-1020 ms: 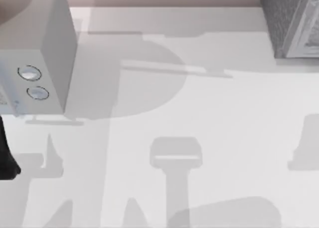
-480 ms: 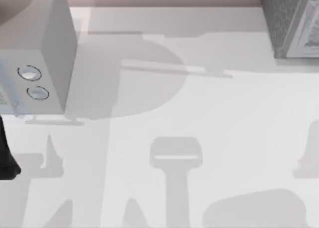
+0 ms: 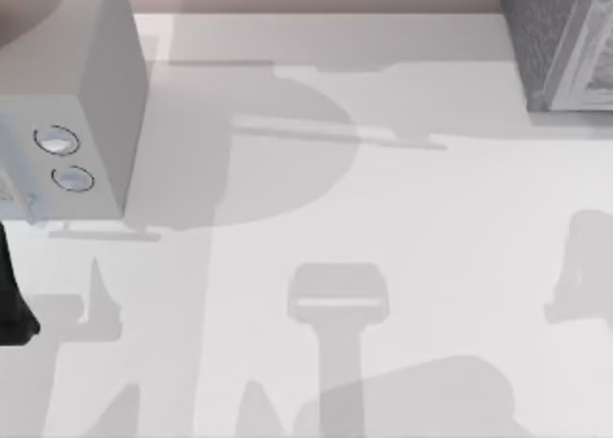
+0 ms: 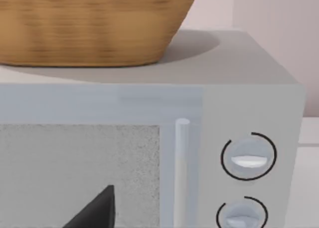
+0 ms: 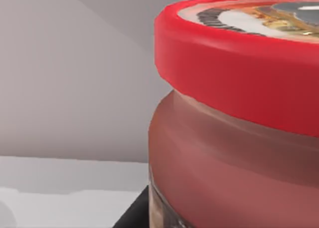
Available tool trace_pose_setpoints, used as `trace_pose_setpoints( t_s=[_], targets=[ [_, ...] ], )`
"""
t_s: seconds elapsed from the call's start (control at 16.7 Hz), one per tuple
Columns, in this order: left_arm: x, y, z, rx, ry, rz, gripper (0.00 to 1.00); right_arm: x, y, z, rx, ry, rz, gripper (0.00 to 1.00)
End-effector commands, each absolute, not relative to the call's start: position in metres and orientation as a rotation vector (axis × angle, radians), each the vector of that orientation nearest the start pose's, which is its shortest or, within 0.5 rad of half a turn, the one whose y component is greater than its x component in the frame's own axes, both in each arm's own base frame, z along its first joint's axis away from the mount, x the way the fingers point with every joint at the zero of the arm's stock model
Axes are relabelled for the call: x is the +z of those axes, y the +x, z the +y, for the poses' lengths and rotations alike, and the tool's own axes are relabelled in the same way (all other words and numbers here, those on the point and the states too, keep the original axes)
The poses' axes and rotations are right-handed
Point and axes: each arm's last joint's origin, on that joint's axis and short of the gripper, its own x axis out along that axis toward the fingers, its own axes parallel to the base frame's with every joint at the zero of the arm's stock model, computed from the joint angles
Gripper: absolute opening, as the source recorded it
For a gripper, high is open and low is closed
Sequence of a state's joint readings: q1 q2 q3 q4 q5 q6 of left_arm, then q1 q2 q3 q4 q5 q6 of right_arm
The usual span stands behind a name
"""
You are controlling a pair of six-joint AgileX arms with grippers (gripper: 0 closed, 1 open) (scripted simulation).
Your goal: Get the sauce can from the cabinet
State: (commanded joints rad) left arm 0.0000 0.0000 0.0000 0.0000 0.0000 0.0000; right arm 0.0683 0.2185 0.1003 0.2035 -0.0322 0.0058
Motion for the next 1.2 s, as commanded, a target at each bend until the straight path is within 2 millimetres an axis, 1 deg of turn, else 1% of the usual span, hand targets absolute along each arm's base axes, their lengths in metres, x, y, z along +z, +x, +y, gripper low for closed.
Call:
trace_pose_setpoints(
  t_s=[0.12,0.24,0.36,0.48,0.66,0.84,1.02,1.2],
  targets=[
    [0.16,0.106,-0.001,0.0,0.0,0.0,1.0,0.211,0.13,0.015,0.159,0.003,-0.109,0.0],
    [0.16,0.106,-0.001,0.0,0.0,0.0,1.0,0.221,0.149,0.024,0.225,0.003,-0.114,0.0],
    [0.16,0.106,-0.001,0.0,0.0,0.0,1.0,0.222,0.172,0.037,0.297,0.003,-0.1,0.0],
    [0.16,0.106,-0.001,0.0,0.0,0.0,1.0,0.215,0.198,0.053,0.373,0.002,-0.069,0.0],
    [0.16,0.106,-0.001,0.0,0.0,0.0,1.0,0.188,0.233,0.082,0.484,-0.001,-0.01,0.0],
    [0.16,0.106,-0.001,0.0,0.0,0.0,1.0,0.151,0.257,0.111,0.585,-0.004,0.036,0.0],
    [0.16,0.106,-0.001,0.0,0.0,0.0,1.0,0.117,0.271,0.135,0.67,-0.006,0.047,0.0],
    [0.16,0.106,-0.001,0.0,0.0,0.0,1.0,0.094,0.277,0.153,0.731,-0.004,0.026,0.0]
  ],
)
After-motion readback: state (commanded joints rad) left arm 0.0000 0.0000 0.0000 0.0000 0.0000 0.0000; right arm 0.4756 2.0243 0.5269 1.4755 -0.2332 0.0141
